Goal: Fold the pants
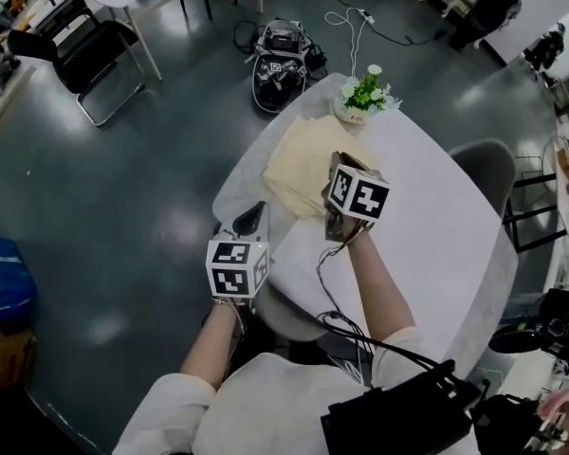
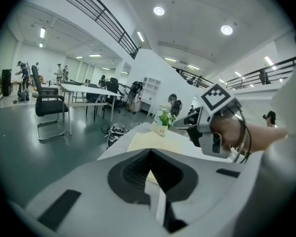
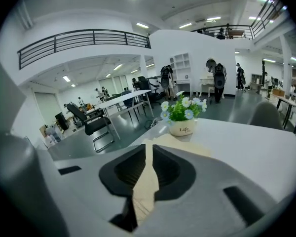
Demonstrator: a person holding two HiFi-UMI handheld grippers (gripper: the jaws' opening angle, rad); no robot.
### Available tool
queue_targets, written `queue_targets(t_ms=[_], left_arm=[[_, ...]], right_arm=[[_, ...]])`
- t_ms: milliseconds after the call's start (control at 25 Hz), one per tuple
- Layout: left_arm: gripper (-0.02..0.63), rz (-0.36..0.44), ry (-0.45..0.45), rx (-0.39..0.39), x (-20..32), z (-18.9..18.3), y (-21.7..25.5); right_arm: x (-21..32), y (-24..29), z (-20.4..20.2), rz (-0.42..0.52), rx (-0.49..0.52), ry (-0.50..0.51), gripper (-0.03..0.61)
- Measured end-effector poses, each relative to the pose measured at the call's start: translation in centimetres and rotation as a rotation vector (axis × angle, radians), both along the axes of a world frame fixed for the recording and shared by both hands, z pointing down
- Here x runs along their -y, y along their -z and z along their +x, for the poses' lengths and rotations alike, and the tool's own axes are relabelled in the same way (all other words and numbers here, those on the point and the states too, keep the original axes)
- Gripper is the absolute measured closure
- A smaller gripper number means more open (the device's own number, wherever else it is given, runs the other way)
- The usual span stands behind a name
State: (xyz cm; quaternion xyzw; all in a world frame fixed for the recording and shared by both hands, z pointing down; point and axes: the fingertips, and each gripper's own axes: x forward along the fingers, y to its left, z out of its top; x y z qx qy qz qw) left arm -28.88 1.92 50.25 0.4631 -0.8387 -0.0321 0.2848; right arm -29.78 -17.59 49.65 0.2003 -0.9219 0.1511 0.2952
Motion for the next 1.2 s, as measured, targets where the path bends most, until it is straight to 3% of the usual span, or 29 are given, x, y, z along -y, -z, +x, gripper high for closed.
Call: queue_targets(t_ms=[200,560,1200], left_arm=[[0.609,0.024,-0.006,0.035,1.4,3.2,2.5],[0.609,0.011,0.005,0.115,3.4,8.7,7.2],[0.609,-0.039,0.009,0.19,4.4,11.7,9.2]], right_arm=[[1.5,2.7,7.0,0.042,0.023,-0.035,0.583],[1.5,7.3,18.7,0.046,0.115,-0.063,0.584],[0.5,8.9,22.6,0.001,0.19,-0.041,0.586]])
